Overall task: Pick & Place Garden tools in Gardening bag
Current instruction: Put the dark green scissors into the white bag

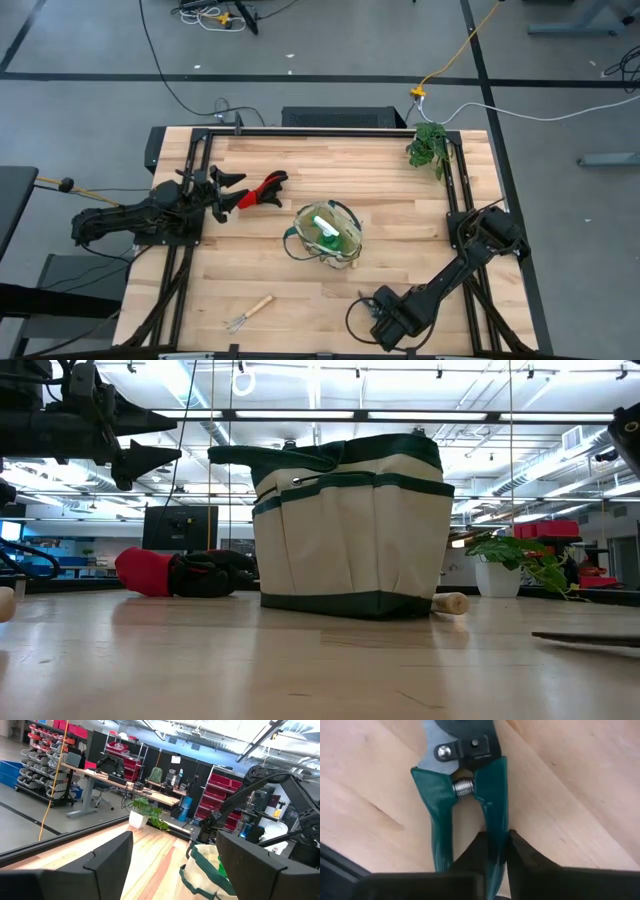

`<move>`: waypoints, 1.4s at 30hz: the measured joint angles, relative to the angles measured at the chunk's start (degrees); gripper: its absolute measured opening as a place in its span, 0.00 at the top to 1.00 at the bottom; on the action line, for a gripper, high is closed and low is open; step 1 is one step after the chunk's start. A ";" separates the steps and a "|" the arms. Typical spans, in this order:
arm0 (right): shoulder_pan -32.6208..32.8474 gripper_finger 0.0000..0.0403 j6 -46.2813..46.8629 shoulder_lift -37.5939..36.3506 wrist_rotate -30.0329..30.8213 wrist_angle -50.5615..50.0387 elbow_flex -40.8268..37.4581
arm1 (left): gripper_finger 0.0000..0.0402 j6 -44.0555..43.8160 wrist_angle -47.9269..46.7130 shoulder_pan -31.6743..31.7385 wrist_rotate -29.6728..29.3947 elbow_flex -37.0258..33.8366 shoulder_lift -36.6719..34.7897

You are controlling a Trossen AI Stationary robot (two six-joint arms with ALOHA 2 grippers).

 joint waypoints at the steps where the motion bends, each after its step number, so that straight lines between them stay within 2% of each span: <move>1: 0.02 0.94 -0.17 0.00 -0.02 0.10 0.00 | 0.27 -0.02 0.00 0.00 -0.02 0.02 0.00; 7: -0.24 0.94 -0.41 -1.43 0.37 0.34 -0.25 | 0.27 -0.02 0.00 0.00 0.00 0.00 0.00; 13: -0.64 0.94 -3.06 -5.66 3.91 0.70 -0.24 | 0.27 -0.02 0.00 0.00 -0.02 0.02 0.00; 23: -2.21 0.94 -7.96 -12.02 15.50 0.17 -0.20 | 0.27 0.00 0.00 0.00 0.00 0.00 0.00; 34: -7.45 0.94 -21.67 -20.15 31.18 2.14 -0.15 | 0.27 -0.01 0.00 -0.01 -0.02 0.01 0.00; 38: -11.37 0.94 -28.69 -22.23 34.02 4.36 -0.15 | 0.27 0.00 0.00 -0.02 -0.02 0.02 0.00; 42: -15.44 0.94 -37.24 -24.12 34.29 8.56 -0.15 | 0.27 -0.01 0.00 0.00 -0.01 0.01 0.00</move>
